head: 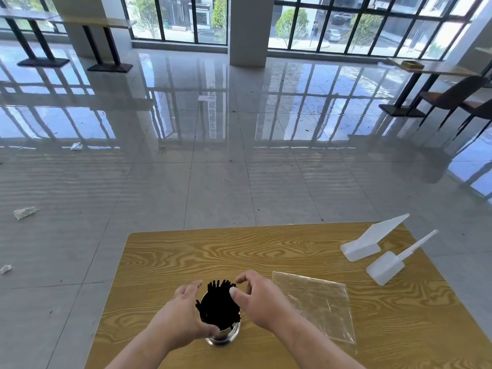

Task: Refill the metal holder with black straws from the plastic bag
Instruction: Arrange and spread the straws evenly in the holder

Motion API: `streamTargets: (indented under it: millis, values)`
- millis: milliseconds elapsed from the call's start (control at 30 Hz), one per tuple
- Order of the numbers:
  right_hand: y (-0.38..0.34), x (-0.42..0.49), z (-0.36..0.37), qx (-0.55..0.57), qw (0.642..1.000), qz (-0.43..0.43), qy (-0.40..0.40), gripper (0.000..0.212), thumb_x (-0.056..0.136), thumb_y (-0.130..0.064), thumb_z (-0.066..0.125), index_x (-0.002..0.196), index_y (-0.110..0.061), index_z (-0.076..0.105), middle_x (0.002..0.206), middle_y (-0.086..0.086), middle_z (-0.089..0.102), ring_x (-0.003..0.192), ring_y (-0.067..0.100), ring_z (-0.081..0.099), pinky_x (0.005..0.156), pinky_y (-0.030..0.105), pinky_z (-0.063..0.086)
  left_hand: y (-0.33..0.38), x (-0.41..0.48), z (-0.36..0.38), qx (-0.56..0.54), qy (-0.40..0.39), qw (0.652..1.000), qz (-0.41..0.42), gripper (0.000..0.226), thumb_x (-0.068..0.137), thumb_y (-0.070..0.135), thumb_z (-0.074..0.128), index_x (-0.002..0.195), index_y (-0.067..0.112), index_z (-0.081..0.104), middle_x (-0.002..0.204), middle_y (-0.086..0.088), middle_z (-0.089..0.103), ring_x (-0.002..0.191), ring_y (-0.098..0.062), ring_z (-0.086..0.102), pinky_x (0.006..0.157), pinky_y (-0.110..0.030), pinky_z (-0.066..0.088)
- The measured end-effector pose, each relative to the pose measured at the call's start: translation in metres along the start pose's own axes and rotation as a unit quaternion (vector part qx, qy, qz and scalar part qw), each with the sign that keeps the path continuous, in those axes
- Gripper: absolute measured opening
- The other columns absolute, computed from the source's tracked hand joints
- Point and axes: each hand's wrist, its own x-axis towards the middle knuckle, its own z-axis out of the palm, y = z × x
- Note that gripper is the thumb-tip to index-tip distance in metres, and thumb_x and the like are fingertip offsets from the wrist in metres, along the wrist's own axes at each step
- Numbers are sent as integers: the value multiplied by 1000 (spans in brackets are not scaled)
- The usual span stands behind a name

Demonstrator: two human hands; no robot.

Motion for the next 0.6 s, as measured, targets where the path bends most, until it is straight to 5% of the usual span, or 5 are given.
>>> streamTargets:
  millis: [133, 267, 433, 600]
  values:
    - [11, 1, -2, 20, 998, 59, -3, 47, 100, -57, 58, 141, -35, 55, 96, -9, 67, 77, 5, 61, 71, 27, 53, 6, 2, 8, 8, 14, 999, 30, 139, 54, 71, 84, 165, 35, 10, 165, 10, 26, 132, -16, 54, 101, -27, 50]
    - [13, 2, 4, 36, 991, 106, -74, 58, 102, -58, 58, 152, -30, 52, 136, -2, 69, 116, 21, 72, 99, 40, 60, 13, 6, 14, 17, 17, 998, 57, 136, 51, 72, 81, 164, 38, 13, 155, 13, 34, 123, -15, 56, 97, -26, 51]
    - [9, 2, 14, 60, 987, 94, -117, 51, 101, -50, 60, 147, -29, 60, 129, -3, 72, 104, 17, 75, 85, 32, 63, 22, 9, 17, 31, 23, 997, 68, 134, 53, 70, 80, 164, 39, 10, 155, 14, 34, 124, -15, 57, 94, -26, 50]
    - [4, 3, 16, 82, 983, 100, -132, 39, 97, -46, 60, 134, -33, 66, 117, -3, 76, 102, 21, 76, 93, 41, 60, 32, 9, 14, 53, 32, 993, 96, 94, 64, 65, 74, 148, 42, 41, 138, 18, 54, 117, -9, 60, 92, -25, 50]
